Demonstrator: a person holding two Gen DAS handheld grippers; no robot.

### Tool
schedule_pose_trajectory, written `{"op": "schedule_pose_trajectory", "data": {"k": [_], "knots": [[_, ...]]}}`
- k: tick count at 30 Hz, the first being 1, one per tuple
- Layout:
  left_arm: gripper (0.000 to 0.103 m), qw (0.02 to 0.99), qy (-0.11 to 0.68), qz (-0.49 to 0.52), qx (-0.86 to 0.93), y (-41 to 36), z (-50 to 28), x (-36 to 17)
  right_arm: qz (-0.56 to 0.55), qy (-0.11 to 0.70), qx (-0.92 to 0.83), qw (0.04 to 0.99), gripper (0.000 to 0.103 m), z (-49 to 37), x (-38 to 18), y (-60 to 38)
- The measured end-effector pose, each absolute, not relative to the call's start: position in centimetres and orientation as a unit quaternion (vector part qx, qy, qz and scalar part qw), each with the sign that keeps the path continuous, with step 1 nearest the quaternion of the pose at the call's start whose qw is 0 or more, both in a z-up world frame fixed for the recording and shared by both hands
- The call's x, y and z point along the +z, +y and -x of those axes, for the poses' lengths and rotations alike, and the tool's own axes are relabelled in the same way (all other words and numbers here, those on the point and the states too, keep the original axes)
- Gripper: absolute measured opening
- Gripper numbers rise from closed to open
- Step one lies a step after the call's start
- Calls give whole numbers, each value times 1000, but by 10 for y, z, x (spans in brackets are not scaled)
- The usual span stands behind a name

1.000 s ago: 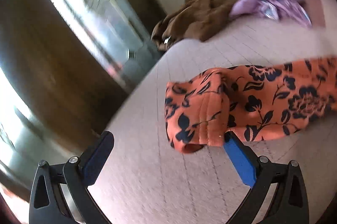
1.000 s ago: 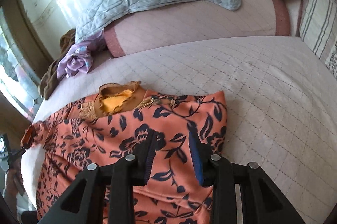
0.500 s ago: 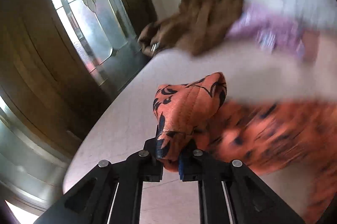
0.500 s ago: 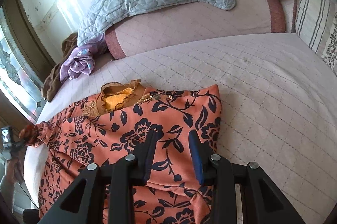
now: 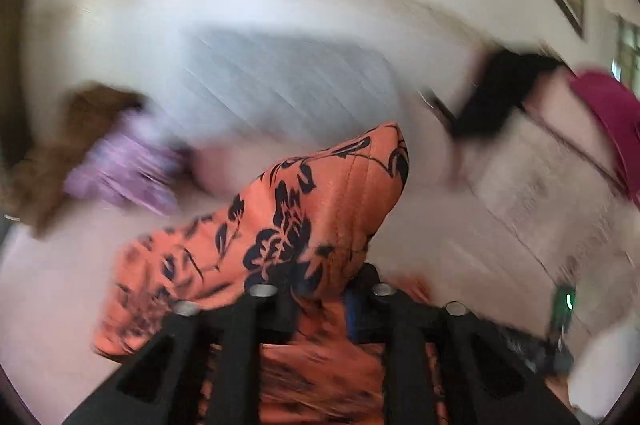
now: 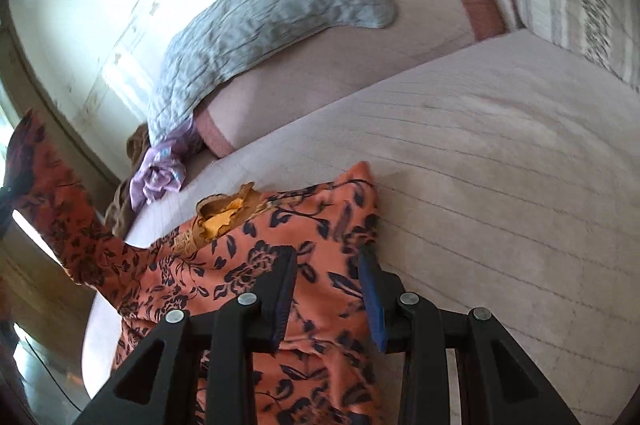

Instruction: Fold small clothes

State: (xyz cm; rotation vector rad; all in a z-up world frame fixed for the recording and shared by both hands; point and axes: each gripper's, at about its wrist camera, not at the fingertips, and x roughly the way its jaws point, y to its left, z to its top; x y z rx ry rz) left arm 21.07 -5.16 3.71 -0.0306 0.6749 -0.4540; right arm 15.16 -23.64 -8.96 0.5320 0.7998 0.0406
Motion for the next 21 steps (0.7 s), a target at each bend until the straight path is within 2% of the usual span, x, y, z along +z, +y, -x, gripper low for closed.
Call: {"op": "schedule_pose_trajectory", "data": {"k": [1, 3, 4, 5, 7, 14, 18, 19, 21], "knots": [[85, 903, 360, 4, -232, -71, -213, 13, -269, 384, 18, 883, 35, -148, -91, -244], [86, 872, 434, -52, -221, -101, -215, -46, -300, 383, 16, 874, 38, -144, -91, -258], [85, 864, 452, -76, -208, -105, -212, -65, -306, 382, 14, 872, 61, -142, -91, -262], [85, 861, 462, -92, -194, -101, -209, -81, -314, 380, 14, 870, 76, -140, -91, -266], [85, 864, 464, -75, -181, -74, -197, -89, -321, 380, 26, 867, 76, -137, -87, -268], [85, 898, 429, -13, -96, 26, -178, -63, -327, 418, 78, 844, 75, -165, -88, -244], [85, 898, 436, 31, -47, 76, -190, -76, -334, 481, 96, 805, 73, -205, -104, -212], [85, 897, 439, 36, -39, 87, -194, -81, -332, 508, 92, 790, 72, -215, -113, -202], [85, 894, 445, 48, -25, 105, -195, -88, -329, 538, 77, 772, 60, -226, -127, -190]]}}
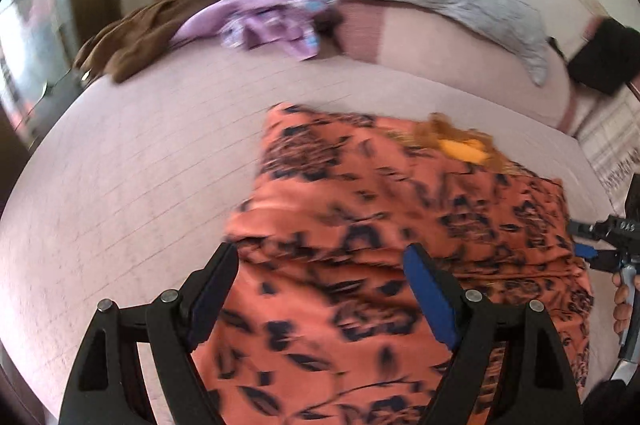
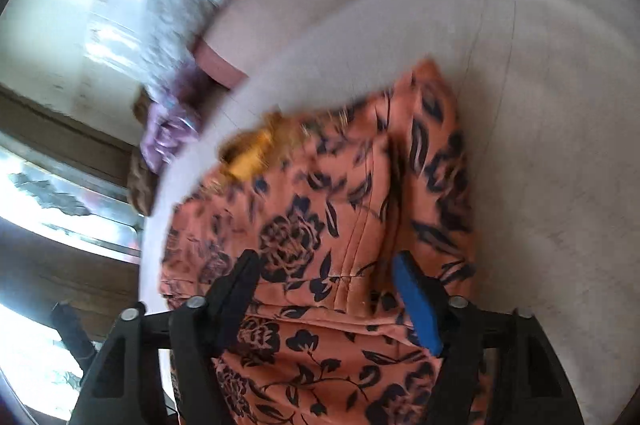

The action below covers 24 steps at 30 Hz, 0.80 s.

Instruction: Fold small clothes

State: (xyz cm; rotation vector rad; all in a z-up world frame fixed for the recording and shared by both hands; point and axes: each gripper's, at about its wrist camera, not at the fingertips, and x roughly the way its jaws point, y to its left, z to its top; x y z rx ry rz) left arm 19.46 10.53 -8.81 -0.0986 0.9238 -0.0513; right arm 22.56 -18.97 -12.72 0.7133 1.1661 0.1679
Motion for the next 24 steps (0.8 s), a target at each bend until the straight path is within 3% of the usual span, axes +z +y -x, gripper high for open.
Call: {"op": "schedule_pose_trajectory", "data": {"k": [5, 6, 11, 15, 17, 19, 24], "knots": [[85, 890, 455, 42, -15, 123, -201, -108, -253, 599, 49, 758, 19, -242, -144, -161], [85, 891, 453, 38, -15, 126, -201, -106, -230, 600, 48, 765, 17, -243, -138, -156], [85, 902, 427, 59, -17, 135, -209, -89, -114, 550, 39, 826, 19, -232, -78, -148], [85, 900, 434, 41, -22, 117, -233, -96, -111, 594, 33, 796, 22, -231, -125, -150], [85, 881, 474, -11, -6, 103, -250, -121, -119, 588, 35, 800, 23, -224, -134, -154], [87, 845, 533, -36, 12, 99, -265, -158, -139, 568, 25, 811, 23, -218, -125, -164], [87, 859, 510, -32, 21, 101, -261, -147, -181, 487, 21, 854, 24, -218, -70, -182]]}}
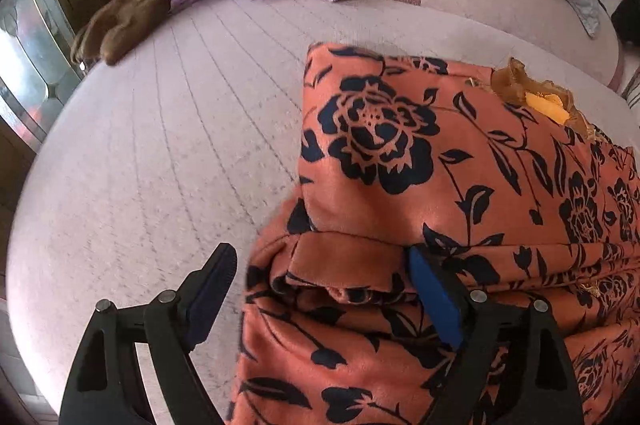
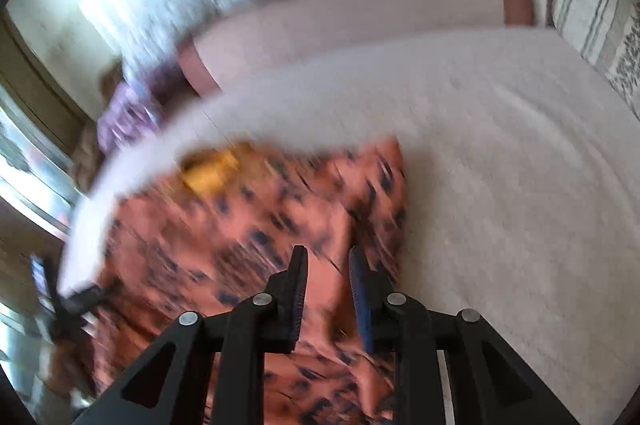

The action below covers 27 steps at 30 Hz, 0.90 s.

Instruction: Fold small clothes

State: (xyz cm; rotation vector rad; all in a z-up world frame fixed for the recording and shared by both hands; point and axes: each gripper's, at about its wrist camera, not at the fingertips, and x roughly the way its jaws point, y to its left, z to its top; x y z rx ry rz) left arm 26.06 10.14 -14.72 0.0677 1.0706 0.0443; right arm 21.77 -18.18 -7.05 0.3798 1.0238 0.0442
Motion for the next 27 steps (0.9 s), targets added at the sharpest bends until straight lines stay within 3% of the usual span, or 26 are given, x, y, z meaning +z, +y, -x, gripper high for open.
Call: {"op": "schedule_pose_trajectory", "data": {"k": [3, 5, 7, 9, 12, 13, 16, 21, 27], "knots": [[87, 879, 476, -31, 13, 97, -260, -124, -245, 486, 87, 835, 24, -239, -74, -177], [87, 885, 464, -23, 7, 94, -264, -116, -291, 507, 119, 803, 33, -255, -102, -175], [87, 864, 502, -37, 7, 93, -276, -135, -321, 548, 110, 764, 36, -264, -147, -180], [92, 849, 529, -10, -1, 103, -284, -157, -372, 550, 91, 742, 30, -265, -178, -198], [93, 851, 525, 15, -3, 113, -283, -152, -394, 516, 78, 757, 40, -251, -159, -215], [93, 851, 525, 15, -3, 114, -282, -152, -377, 511, 84, 768, 62, -249, -152, -217], [92, 856, 517, 4, -9, 120, -258, -139, -346, 537, 103, 763, 54, -252, -160, -213], [92, 881, 472, -18, -43, 141, -178, -103, -298, 523, 97, 792, 59, -210, -103, -213], [92, 864, 500, 34, -52, 178, -96, -104, -281, 551, 81, 781, 59, -87, -71, -233]]}}
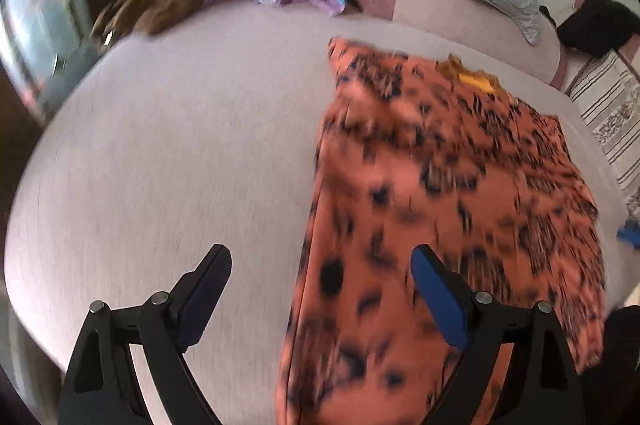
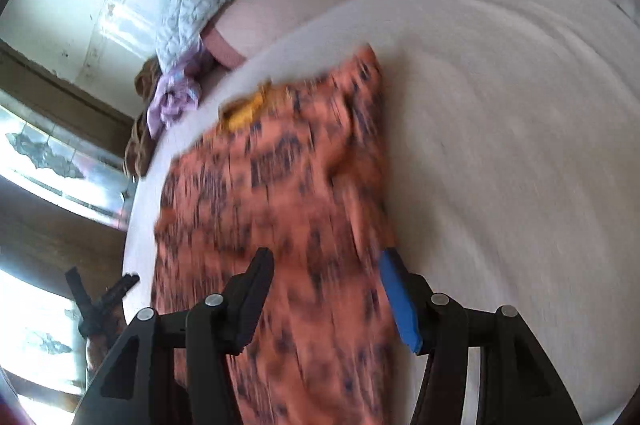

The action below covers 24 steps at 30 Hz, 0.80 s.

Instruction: Fold small clothes

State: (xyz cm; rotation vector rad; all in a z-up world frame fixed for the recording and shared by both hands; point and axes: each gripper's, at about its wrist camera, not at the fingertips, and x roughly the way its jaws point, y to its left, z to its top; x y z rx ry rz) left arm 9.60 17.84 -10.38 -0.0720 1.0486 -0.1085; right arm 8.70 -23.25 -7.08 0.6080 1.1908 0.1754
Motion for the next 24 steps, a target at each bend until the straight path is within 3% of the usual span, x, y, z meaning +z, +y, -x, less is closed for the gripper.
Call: {"op": "schedule_pose_trajectory", "data": {"k": [8, 15, 18, 19, 20, 21, 22, 24], "knots": [[92, 842, 533, 57, -63, 180, -35, -119, -336, 610, 47, 716, 59, 54, -122, -215], [92, 826, 558, 53, -59, 178, -15, -129, -360, 601, 40, 713, 60, 77, -132, -206], [90, 813, 577, 60, -50, 184, -10, -137, -368, 602, 46, 707, 51, 76, -136, -202], [84, 812, 578, 63, -51, 185, -9, -138, -371, 602, 51, 705, 43, 77, -136, -203], [78, 809, 582, 66, -51, 186, -9, -139, -373, 601, 53, 705, 41, 76, -134, -201], [59, 803, 590, 71, -51, 188, -9, -142, -373, 599, 55, 707, 41, 75, -132, -200], [47, 798, 596, 72, -46, 190, -9, -144, -368, 598, 55, 710, 41, 76, -130, -201], [44, 796, 600, 72, -38, 192, -7, -143, -367, 596, 55, 712, 41, 73, -129, -197]]}}
